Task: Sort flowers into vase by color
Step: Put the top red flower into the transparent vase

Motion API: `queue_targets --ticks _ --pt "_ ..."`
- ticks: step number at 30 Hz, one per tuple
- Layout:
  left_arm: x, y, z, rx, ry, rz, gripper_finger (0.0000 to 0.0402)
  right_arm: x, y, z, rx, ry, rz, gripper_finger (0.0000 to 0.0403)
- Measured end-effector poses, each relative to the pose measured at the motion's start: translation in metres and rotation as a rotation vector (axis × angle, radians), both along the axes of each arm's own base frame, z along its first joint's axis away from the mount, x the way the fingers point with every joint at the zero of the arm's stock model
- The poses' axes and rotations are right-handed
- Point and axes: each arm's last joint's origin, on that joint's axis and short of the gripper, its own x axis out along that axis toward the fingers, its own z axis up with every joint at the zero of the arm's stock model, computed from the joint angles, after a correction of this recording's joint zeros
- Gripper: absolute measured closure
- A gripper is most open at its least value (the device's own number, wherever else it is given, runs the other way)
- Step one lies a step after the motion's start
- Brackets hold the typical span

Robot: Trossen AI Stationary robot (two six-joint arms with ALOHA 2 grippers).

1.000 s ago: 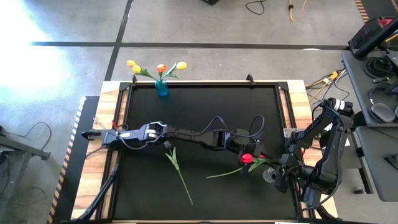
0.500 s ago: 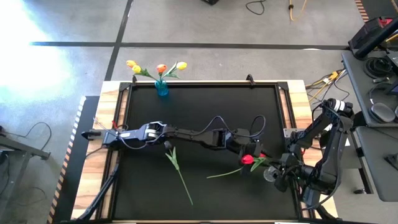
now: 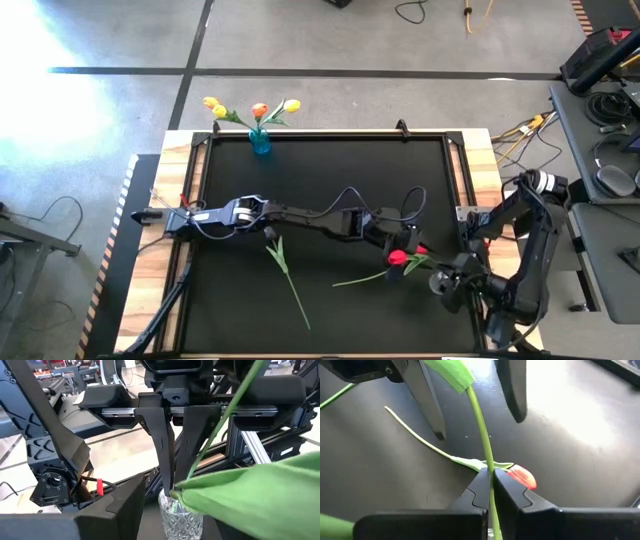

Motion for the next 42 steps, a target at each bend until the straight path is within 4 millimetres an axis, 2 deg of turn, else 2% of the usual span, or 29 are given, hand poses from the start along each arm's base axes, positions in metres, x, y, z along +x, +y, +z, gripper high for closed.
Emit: queue_targets --ticks 12,22,31,37,42 --pt "0.001 0.004 -0.001 0.003 -0.017 0.005 0.0212 -0.001 0.003 0.005 -0.016 -0.007 -0.015 0.0392" --pt "-0.001 0.008 -0.007 0.035 0.049 0.007 0.0212 0.000 0.004 0.005 -0.023 -0.025 -0.004 0.0392" --pt "0.001 0.025 -0.008 0.038 0.059 0.034 0.0213 0.000 0.004 0.006 -0.038 -0.045 0.016 0.0392" --pt "0.001 0.030 -0.022 0.040 0.058 0.081 0.0213 -0.001 0.004 0.006 -0.047 -0.041 0.031 0.0392" --pt "0.002 0.037 -0.021 0.051 0.034 0.103 0.0213 0.000 0.004 0.006 -0.053 -0.064 0.045 0.0392"
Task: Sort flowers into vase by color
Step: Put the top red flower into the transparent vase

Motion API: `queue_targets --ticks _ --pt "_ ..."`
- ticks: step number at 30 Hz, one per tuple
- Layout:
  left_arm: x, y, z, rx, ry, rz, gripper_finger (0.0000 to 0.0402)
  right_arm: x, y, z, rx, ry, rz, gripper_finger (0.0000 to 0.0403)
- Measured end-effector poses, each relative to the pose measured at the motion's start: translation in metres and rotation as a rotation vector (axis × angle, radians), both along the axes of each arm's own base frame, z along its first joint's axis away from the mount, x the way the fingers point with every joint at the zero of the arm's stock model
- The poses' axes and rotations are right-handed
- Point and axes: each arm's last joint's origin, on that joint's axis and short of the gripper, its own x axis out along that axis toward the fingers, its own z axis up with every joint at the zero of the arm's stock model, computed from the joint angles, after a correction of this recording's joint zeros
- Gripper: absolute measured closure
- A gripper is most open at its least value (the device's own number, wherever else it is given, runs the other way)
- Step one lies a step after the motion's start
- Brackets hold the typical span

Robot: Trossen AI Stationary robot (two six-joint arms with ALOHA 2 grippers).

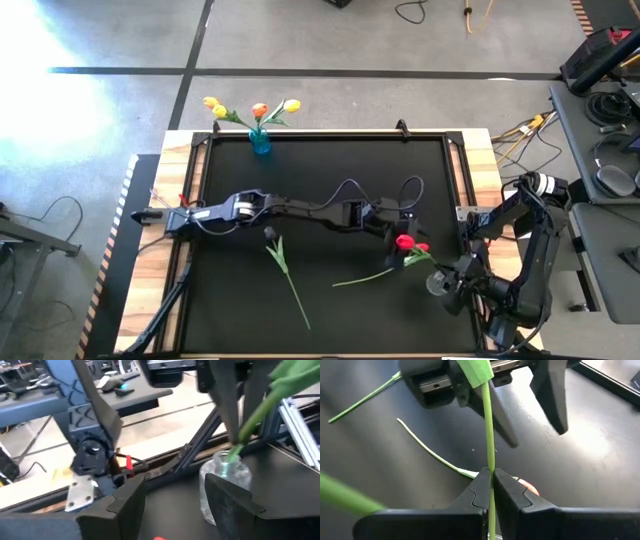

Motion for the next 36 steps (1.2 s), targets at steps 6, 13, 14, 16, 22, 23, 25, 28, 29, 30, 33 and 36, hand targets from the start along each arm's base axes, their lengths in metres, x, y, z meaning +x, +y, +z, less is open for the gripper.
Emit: queue_targets --ticks 6,13,14,16,22,23,25,28,29,30,33,36 --pt "0.000 0.014 -0.002 -0.013 0.022 0.027 0.0217 0.000 0.000 0.000 -0.004 -0.003 0.008 0.0392" --pt "0.000 0.019 -0.002 -0.013 0.022 0.035 0.0244 -0.001 0.008 -0.010 -0.056 -0.008 0.036 0.0392" --pt "0.000 0.019 -0.002 -0.014 0.020 0.035 0.0248 -0.002 0.010 -0.011 -0.061 -0.014 0.039 0.0392" --pt "0.000 0.021 -0.002 -0.014 0.014 0.039 0.0254 -0.004 0.013 -0.015 -0.075 -0.047 0.057 0.0392" --pt "0.000 0.022 -0.010 -0.014 0.004 0.039 0.0274 -0.004 0.021 -0.025 -0.129 -0.068 0.081 0.0392" --pt "0.000 0.022 -0.013 -0.016 0.007 0.039 0.0278 -0.004 0.022 -0.027 -0.134 -0.066 0.081 0.0392" --pt "-0.001 0.022 -0.017 -0.020 0.016 0.040 0.0284 -0.004 0.023 -0.029 -0.131 -0.064 0.072 0.0392" --pt "-0.002 0.022 -0.020 -0.030 0.027 0.042 0.0292 -0.005 0.024 -0.031 -0.124 -0.029 0.049 0.0392" --pt "-0.002 0.022 -0.021 -0.034 0.029 0.043 0.0294 -0.005 0.024 -0.032 -0.124 -0.020 0.044 0.0392" --pt "-0.002 0.022 -0.021 -0.034 0.031 0.043 0.0296 -0.005 0.024 -0.033 -0.125 -0.014 0.041 0.0392" --pt "-0.002 0.022 -0.020 -0.029 0.021 0.042 0.0302 -0.005 0.024 -0.032 -0.118 -0.003 0.035 0.0392" --pt "-0.001 0.022 -0.019 -0.029 0.015 0.043 0.0307 -0.005 0.025 -0.028 -0.110 -0.002 0.038 0.0392"
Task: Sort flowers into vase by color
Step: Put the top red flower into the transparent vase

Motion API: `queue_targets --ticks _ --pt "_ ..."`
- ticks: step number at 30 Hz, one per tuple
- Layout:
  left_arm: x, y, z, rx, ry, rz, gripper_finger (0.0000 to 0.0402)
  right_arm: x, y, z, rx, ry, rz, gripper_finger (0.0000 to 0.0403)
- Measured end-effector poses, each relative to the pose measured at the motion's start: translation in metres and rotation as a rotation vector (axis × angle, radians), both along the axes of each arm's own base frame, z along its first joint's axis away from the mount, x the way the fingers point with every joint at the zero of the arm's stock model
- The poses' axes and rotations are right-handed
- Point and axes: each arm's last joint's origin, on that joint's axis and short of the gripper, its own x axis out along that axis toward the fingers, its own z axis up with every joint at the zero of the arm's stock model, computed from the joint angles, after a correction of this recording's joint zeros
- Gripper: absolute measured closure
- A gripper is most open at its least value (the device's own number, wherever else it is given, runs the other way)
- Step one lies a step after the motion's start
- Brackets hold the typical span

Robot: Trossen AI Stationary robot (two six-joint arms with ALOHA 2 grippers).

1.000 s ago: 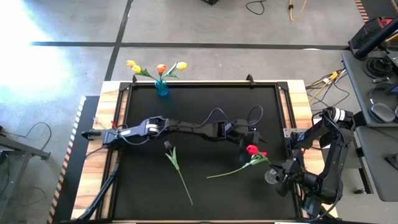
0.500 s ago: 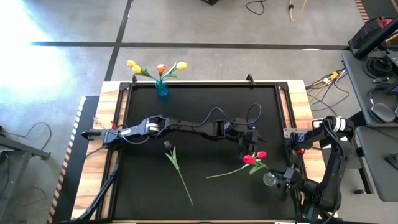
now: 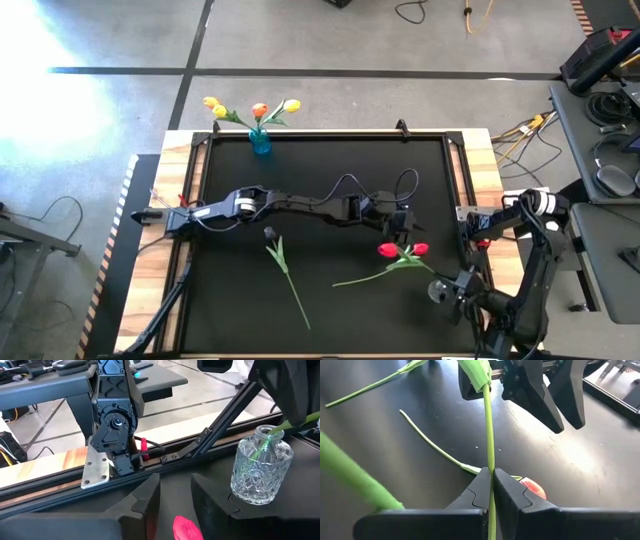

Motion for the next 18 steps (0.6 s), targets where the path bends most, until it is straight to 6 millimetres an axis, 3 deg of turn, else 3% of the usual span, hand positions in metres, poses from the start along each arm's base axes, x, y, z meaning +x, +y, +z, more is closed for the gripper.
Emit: queue_targets --ticks 9,18 --pt "-0.001 -0.003 0.000 -0.010 -0.004 -0.091 0.0331 0.001 0.004 0.002 -0.024 -0.028 0.049 0.0392" --pt "-0.001 0.004 0.000 -0.034 -0.001 -0.142 0.0398 -0.001 0.010 -0.008 -0.063 -0.046 0.065 0.0392"
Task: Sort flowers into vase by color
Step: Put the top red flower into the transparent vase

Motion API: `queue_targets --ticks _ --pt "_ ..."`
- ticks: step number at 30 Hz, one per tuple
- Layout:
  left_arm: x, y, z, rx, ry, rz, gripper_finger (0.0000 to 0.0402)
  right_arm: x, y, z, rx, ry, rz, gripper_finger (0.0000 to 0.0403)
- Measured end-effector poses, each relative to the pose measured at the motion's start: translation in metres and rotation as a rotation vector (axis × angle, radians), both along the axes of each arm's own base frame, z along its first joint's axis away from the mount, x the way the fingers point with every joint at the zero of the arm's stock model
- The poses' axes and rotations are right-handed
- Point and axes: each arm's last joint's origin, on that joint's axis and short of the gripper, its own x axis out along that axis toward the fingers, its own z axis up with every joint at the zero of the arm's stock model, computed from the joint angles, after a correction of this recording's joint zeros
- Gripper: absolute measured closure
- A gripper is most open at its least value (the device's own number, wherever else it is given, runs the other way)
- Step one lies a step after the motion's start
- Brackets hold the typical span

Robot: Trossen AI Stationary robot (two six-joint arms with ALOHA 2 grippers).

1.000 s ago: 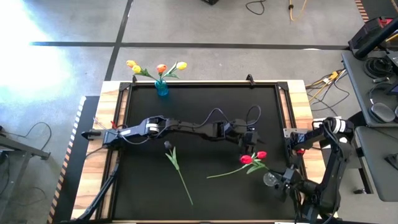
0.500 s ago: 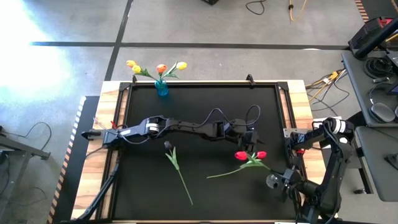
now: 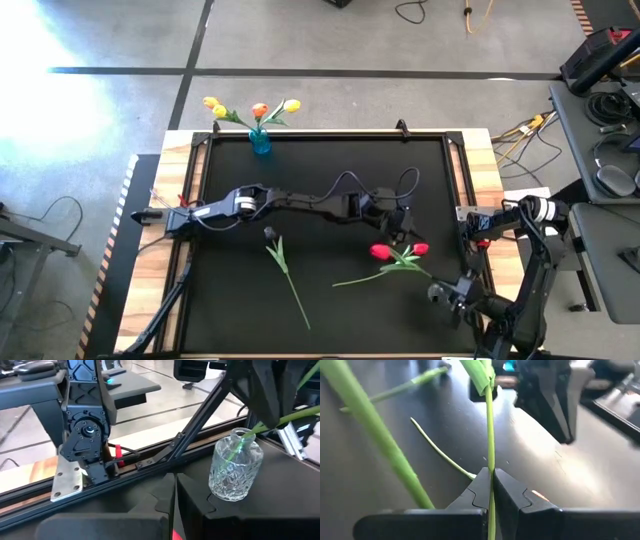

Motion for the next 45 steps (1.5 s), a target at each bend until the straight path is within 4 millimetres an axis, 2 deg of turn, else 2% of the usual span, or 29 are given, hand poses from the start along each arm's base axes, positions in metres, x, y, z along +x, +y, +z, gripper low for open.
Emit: queue_targets --ticks 4,15,23,37,41,45 --pt "0.000 0.003 0.000 -0.015 0.004 -0.013 0.0399 0.001 0.001 0.001 -0.020 -0.059 0.049 0.0392" --pt "-0.001 0.008 0.000 -0.022 0.011 -0.012 0.0401 -0.001 0.001 0.001 -0.031 -0.020 0.052 0.0392" --pt "-0.004 0.016 0.008 -0.012 0.026 -0.010 0.0401 -0.001 0.000 0.000 -0.077 -0.137 0.143 0.0394" --pt "-0.008 0.052 0.002 -0.012 0.045 0.018 0.0402 0.015 -0.014 -0.002 -0.159 -0.232 0.169 0.0394" --pt "-0.015 0.059 -0.006 -0.011 0.045 0.029 0.0401 0.021 -0.019 -0.004 -0.196 -0.270 0.179 0.0394" --pt "-0.035 0.067 -0.007 -0.012 -0.010 0.052 0.0401 0.027 -0.026 -0.008 -0.219 -0.277 0.159 0.0394"
